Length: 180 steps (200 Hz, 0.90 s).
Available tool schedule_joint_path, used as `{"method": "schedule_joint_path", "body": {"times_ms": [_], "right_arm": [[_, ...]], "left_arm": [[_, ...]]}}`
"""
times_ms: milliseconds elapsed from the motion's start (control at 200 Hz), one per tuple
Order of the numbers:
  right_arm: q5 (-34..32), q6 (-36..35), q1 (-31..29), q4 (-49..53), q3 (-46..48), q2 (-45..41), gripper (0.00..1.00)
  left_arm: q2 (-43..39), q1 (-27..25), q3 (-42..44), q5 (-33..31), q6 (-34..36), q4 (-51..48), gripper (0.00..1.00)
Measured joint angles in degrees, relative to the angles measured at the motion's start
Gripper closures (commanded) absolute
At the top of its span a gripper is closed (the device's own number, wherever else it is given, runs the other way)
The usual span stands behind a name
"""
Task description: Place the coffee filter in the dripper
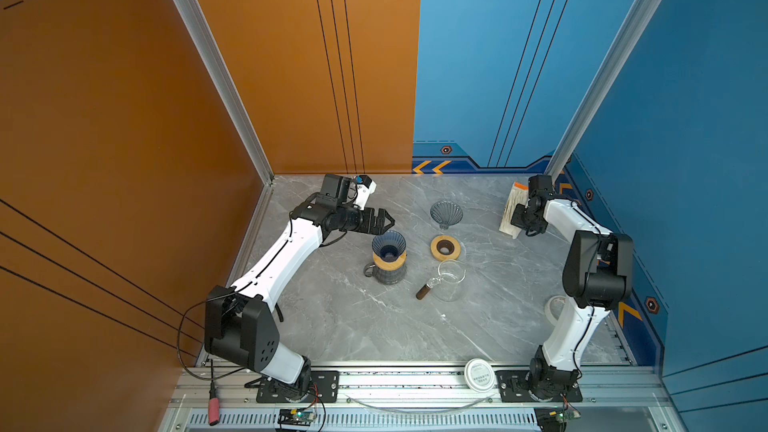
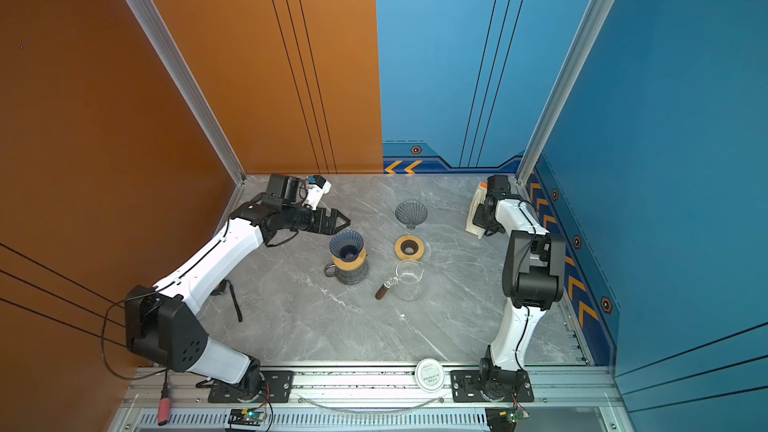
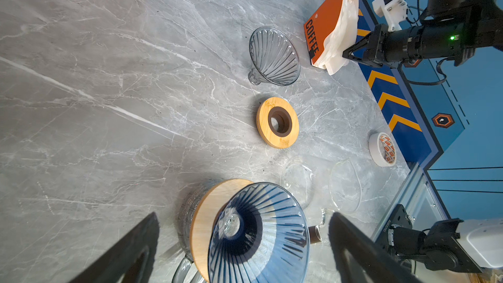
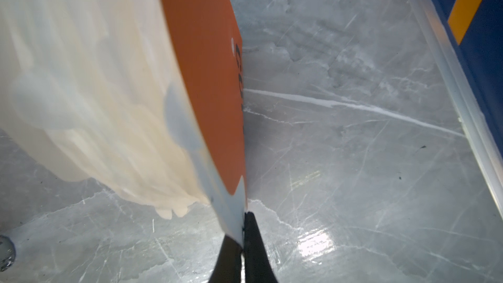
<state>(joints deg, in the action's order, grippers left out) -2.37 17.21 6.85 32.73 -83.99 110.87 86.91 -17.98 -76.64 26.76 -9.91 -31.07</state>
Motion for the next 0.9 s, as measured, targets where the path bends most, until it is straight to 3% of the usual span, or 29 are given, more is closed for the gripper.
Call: {"method": "schedule_joint_path", "body": {"times_ms": [391, 901], "right_arm": [[1.6, -1.3, 0.4, 1.4, -1.0, -0.1, 0.77], [4.2, -0.4, -1.0, 1.8, -1.9, -8.0, 0.78]], "left_arm": [[0.3, -0.7, -1.0, -0.2, 0.0, 0.0, 0.02], [1.7, -1.2, -3.7, -1.1, 0.0, 0.0, 0.02]]}}
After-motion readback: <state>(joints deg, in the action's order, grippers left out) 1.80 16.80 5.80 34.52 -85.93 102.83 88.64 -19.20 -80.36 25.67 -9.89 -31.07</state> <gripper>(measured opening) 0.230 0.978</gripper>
